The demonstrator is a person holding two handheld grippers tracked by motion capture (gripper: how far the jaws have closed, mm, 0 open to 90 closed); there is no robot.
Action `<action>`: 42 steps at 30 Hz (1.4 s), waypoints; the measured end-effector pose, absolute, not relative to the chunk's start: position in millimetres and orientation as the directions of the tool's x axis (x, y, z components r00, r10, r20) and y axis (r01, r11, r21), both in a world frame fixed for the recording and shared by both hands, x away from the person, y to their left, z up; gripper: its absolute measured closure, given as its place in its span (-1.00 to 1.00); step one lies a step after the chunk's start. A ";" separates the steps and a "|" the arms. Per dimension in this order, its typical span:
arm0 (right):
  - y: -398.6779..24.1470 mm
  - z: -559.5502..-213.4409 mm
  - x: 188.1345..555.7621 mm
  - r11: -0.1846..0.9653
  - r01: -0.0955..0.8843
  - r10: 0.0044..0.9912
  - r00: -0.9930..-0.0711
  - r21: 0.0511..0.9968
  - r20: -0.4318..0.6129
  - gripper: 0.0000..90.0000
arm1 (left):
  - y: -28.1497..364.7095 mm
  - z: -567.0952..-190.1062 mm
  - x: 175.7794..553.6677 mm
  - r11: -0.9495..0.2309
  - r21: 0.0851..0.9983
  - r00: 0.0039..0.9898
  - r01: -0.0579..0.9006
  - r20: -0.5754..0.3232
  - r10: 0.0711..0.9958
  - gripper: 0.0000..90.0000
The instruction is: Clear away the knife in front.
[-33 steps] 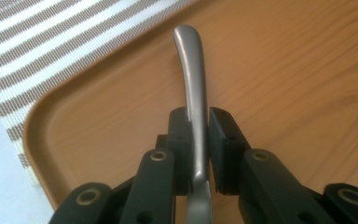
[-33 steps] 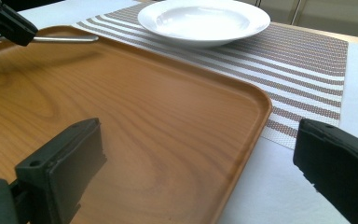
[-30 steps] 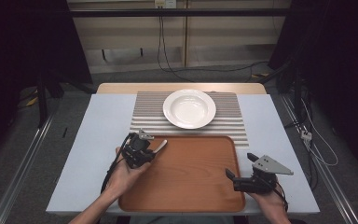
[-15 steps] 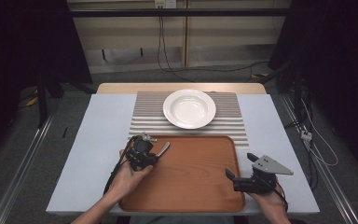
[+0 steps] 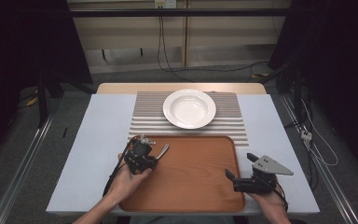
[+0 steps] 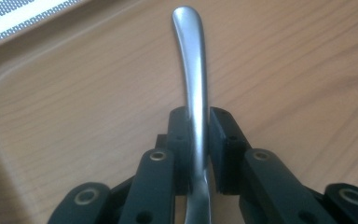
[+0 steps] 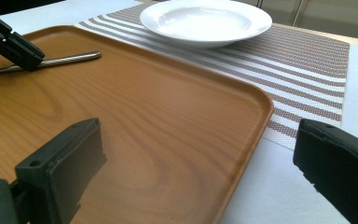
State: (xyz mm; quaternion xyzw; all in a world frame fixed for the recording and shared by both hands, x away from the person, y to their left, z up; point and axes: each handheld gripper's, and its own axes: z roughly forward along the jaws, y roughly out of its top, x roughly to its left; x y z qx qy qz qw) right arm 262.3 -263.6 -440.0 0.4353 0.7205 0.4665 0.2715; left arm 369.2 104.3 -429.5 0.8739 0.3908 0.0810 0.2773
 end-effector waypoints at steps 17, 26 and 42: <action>-265.0 -440.7 262.3 0.183 0.375 0.877 -0.480 0.909 0.022 -0.96 | 101.6 -424.6 373.1 -0.571 0.641 0.792 0.513 -0.096 0.603 -0.57; -265.8 -440.8 263.0 0.186 0.375 0.877 -0.480 0.908 0.019 -0.96 | 88.6 -425.6 371.1 -0.564 0.708 0.851 0.425 -0.099 0.516 -0.16; -258.6 -441.8 267.3 0.204 0.379 0.873 -0.488 0.903 0.008 -0.96 | 86.3 -430.0 372.9 -0.605 0.688 0.842 0.401 -0.016 0.540 1.00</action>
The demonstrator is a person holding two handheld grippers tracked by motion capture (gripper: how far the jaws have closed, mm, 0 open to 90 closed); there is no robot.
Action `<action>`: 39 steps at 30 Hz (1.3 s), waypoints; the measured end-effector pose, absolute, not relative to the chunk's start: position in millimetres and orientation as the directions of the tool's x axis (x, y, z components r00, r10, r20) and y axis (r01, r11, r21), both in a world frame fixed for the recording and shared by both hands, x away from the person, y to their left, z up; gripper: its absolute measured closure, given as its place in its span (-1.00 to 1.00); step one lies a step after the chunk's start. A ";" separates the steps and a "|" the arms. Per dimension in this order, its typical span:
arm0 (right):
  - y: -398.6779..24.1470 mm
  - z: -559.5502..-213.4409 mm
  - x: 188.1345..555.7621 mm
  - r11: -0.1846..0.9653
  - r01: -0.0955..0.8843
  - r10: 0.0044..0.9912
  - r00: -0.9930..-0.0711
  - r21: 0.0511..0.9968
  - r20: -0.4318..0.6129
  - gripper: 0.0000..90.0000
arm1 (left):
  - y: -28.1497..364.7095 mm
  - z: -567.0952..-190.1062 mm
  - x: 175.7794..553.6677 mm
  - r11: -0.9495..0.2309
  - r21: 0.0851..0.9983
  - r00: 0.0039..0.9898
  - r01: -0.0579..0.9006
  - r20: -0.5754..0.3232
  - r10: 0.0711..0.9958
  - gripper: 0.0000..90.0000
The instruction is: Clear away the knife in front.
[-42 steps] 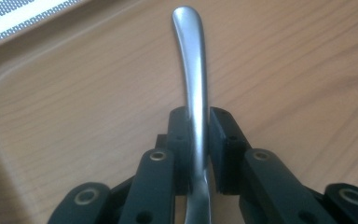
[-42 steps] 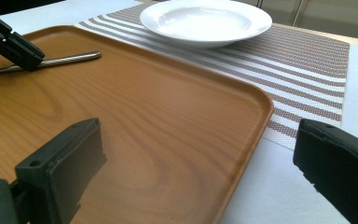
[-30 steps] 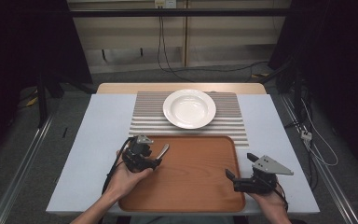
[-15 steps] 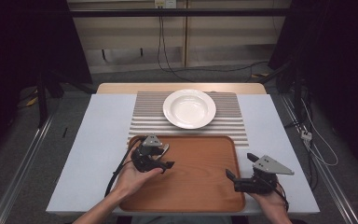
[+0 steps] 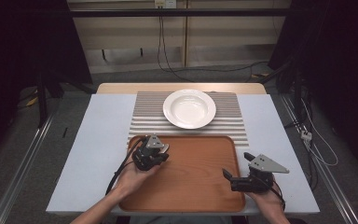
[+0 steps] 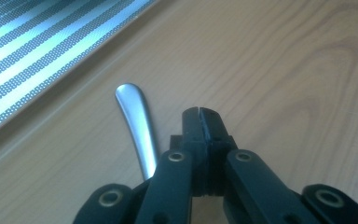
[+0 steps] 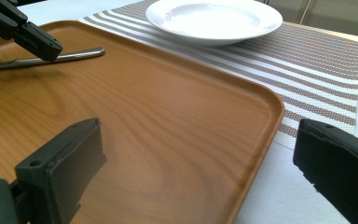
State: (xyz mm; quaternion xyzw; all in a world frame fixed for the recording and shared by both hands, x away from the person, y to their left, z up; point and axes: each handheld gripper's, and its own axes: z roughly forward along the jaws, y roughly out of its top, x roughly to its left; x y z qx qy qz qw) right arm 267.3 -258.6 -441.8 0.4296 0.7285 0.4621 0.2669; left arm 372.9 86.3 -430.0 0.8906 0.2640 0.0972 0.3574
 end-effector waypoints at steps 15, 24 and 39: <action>-262.6 -440.5 264.0 0.196 0.375 0.878 -0.479 0.906 0.008 -0.96 | 85.7 -439.4 378.8 -0.619 0.647 0.812 0.445 -0.001 0.583 1.00; -264.2 -440.1 263.1 0.195 0.375 0.879 -0.477 0.906 0.008 -0.96 | 88.4 -439.0 380.1 -0.621 0.643 0.806 0.449 0.007 0.591 1.00; -264.1 -440.2 263.4 0.193 0.376 0.879 -0.477 0.906 0.011 -0.96 | 100.5 -438.0 386.1 -0.606 0.632 0.785 0.482 -0.005 0.619 1.00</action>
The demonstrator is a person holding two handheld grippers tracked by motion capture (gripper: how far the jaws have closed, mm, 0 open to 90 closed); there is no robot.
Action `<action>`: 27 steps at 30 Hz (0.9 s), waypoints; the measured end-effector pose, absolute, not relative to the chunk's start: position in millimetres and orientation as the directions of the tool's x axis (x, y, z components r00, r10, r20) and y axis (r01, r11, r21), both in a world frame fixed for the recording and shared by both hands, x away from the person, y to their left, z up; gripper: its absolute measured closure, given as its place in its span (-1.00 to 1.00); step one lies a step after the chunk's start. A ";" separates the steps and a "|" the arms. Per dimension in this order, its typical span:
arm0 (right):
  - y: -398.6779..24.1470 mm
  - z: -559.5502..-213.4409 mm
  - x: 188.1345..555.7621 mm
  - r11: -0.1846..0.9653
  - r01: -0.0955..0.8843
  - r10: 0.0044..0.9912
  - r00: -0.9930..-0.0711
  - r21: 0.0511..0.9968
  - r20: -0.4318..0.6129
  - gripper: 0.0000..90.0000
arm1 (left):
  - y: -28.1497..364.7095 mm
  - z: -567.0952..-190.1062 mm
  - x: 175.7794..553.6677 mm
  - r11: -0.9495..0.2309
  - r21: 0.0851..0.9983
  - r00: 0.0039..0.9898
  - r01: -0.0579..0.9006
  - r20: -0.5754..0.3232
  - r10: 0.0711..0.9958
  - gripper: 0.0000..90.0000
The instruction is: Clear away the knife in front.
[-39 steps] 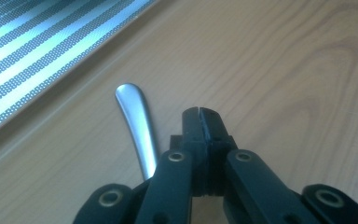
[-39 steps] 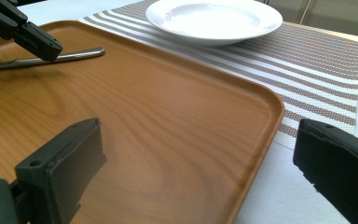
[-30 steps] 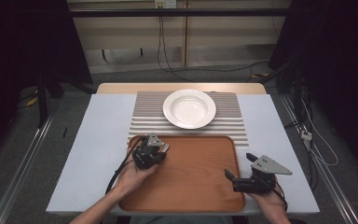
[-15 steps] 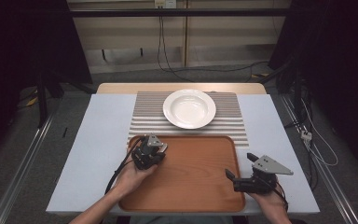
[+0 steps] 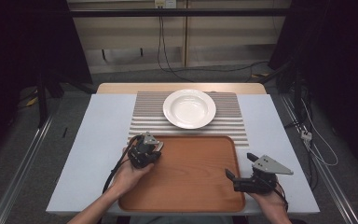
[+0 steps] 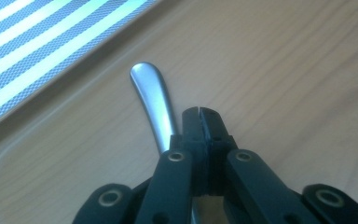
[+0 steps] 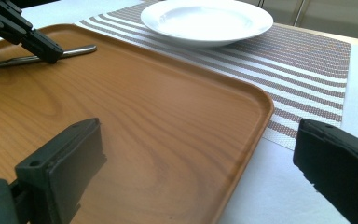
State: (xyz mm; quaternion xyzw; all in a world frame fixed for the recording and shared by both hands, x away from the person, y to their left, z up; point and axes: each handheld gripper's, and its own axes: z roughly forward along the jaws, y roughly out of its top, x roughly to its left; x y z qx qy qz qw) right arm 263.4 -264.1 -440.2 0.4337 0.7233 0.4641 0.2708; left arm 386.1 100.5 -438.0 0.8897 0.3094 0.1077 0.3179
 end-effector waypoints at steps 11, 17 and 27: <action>-264.2 -440.1 263.4 0.191 0.376 0.879 -0.477 0.907 0.012 -0.96 | 108.2 -437.0 390.8 -0.601 0.625 0.772 0.498 -0.005 0.635 1.00; -264.2 -440.2 263.7 0.192 0.376 0.879 -0.477 0.906 0.012 -0.96 | 111.0 -436.5 392.3 -0.603 0.619 0.772 0.502 -0.007 0.636 1.00; -264.2 -440.2 263.7 0.191 0.377 0.879 -0.476 0.906 0.013 -0.96 | 118.4 -435.7 394.4 -0.604 0.610 0.765 0.513 -0.005 0.644 1.00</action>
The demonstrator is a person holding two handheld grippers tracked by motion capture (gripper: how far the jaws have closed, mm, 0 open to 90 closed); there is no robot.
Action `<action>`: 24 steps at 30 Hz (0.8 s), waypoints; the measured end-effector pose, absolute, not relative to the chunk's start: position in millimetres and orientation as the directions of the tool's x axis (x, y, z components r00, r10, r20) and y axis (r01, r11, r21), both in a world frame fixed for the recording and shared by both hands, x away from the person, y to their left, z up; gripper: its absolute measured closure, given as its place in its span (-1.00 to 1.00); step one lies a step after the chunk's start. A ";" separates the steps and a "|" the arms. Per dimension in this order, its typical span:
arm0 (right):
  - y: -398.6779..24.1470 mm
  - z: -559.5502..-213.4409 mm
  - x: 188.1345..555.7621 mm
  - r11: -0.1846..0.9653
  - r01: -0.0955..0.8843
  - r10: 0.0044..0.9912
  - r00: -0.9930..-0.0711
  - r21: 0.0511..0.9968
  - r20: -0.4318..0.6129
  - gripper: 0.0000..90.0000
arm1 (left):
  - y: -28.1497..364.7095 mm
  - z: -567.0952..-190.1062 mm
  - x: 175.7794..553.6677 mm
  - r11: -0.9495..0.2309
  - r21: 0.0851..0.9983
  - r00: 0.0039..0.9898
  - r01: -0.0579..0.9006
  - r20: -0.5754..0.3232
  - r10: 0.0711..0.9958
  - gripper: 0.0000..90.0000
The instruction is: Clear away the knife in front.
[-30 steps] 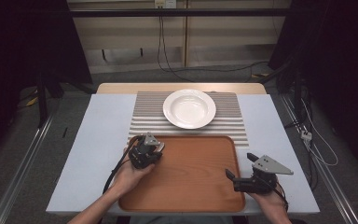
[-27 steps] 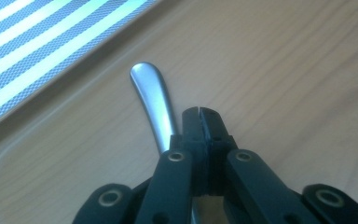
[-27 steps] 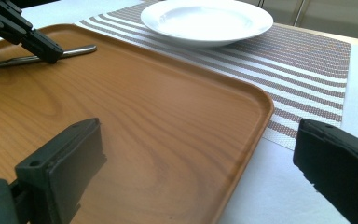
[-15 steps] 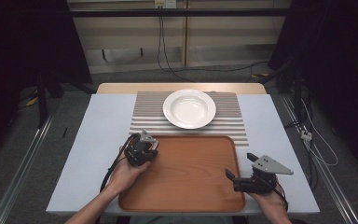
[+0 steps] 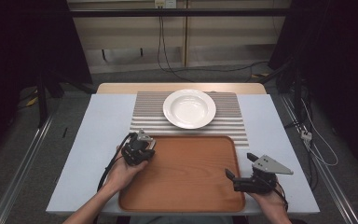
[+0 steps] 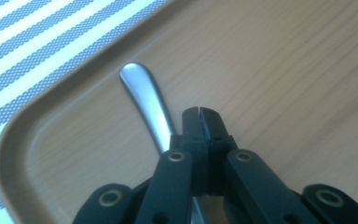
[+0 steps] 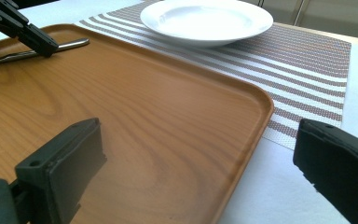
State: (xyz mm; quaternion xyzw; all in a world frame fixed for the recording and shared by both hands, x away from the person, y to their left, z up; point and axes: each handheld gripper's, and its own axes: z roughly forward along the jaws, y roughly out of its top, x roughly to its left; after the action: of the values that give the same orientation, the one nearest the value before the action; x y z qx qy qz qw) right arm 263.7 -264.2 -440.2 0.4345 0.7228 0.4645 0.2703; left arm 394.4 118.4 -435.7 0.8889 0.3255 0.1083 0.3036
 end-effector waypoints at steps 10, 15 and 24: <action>-264.0 -440.2 263.7 0.191 0.378 0.879 -0.476 0.906 0.013 -0.96 | 125.3 -434.9 396.9 -0.600 0.602 0.752 0.527 -0.001 0.659 1.00; -263.8 -440.4 264.0 0.191 0.377 0.879 -0.477 0.906 0.013 -0.96 | 127.1 -434.2 396.9 -0.602 0.595 0.748 0.532 0.004 0.664 1.00; -263.9 -440.5 264.1 0.191 0.378 0.880 -0.475 0.906 0.013 -0.96 | 133.7 -432.4 397.2 -0.615 0.575 0.740 0.540 0.023 0.672 1.00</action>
State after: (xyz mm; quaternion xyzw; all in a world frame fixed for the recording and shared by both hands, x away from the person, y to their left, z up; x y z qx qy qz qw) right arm 264.1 -263.9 -440.5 0.4351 0.7228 0.4640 0.2702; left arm 397.2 133.7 -432.4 0.8907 0.3402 0.1188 0.2772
